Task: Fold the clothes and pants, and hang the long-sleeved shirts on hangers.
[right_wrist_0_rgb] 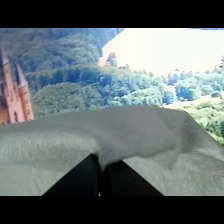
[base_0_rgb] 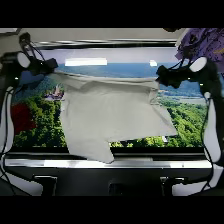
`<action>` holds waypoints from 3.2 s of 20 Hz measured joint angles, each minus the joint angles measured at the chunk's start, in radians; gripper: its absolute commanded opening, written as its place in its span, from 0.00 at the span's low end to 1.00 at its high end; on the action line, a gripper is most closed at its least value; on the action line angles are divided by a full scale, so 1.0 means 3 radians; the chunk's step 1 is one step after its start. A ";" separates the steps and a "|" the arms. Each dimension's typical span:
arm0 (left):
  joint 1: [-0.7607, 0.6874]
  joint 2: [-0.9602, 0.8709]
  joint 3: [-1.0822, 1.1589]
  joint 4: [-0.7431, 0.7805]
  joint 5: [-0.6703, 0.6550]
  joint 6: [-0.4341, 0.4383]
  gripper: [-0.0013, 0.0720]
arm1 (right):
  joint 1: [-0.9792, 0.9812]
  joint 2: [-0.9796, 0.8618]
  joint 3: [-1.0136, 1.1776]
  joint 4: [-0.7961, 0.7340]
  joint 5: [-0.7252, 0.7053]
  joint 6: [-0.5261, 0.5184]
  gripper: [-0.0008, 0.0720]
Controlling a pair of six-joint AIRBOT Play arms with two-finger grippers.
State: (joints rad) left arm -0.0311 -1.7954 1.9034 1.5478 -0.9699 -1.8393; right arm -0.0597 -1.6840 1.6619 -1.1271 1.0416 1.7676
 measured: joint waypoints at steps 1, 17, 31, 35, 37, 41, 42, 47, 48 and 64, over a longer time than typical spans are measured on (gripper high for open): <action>-0.0025 -0.0102 0.0000 -0.0003 0.0066 -0.0004 0.04 | 0.0011 -0.0149 -0.0013 0.0003 -0.0112 0.0065 0.06; 0.0816 0.0563 -0.0258 -0.0015 -0.1635 0.0247 0.94 | -0.1391 0.0294 -0.0479 0.0324 0.0968 -0.0908 0.73; 0.1013 0.2065 -0.2567 0.0001 -0.1345 0.0172 0.94 | -0.2024 0.0758 -0.2248 0.0324 0.1029 -0.2007 0.78; 0.1013 0.2093 -0.2613 0.0003 -0.1258 0.0172 0.94 | -0.2027 0.0641 -0.2310 0.0331 0.1024 -0.2080 0.78; 0.1013 0.2098 -0.2621 0.0001 -0.1237 0.0172 0.94 | -0.2027 0.0577 -0.2340 0.0375 0.0987 -0.2113 0.77; 0.1013 0.2099 -0.2628 0.0014 -0.1218 0.0172 0.94 | -0.2028 0.0445 -0.2358 0.0546 0.1003 -0.2166 0.71; 0.1013 0.2099 -0.2628 0.0029 -0.1218 0.0172 0.94 | -0.2029 0.0415 -0.2360 0.0570 0.1002 -0.2167 0.61; 0.1013 0.2099 -0.2628 0.0093 -0.1214 0.0172 0.94 | -0.2029 0.0338 -0.2417 0.0643 0.0928 -0.2202 0.48; 0.1013 0.2099 -0.2628 0.0099 -0.1214 0.0172 0.94 | -0.2029 0.0333 -0.2436 0.0650 0.0928 -0.2204 0.46; 0.1809 0.2118 -0.3943 -0.1635 -0.0853 0.1311 0.94 | -0.2028 0.0322 -0.2515 0.0612 0.0827 -0.2223 0.06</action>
State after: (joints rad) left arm 0.5117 -1.1599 0.7204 1.0573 -1.2259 -1.4460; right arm -0.6682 -1.5875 0.9073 -0.9436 1.2896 1.1007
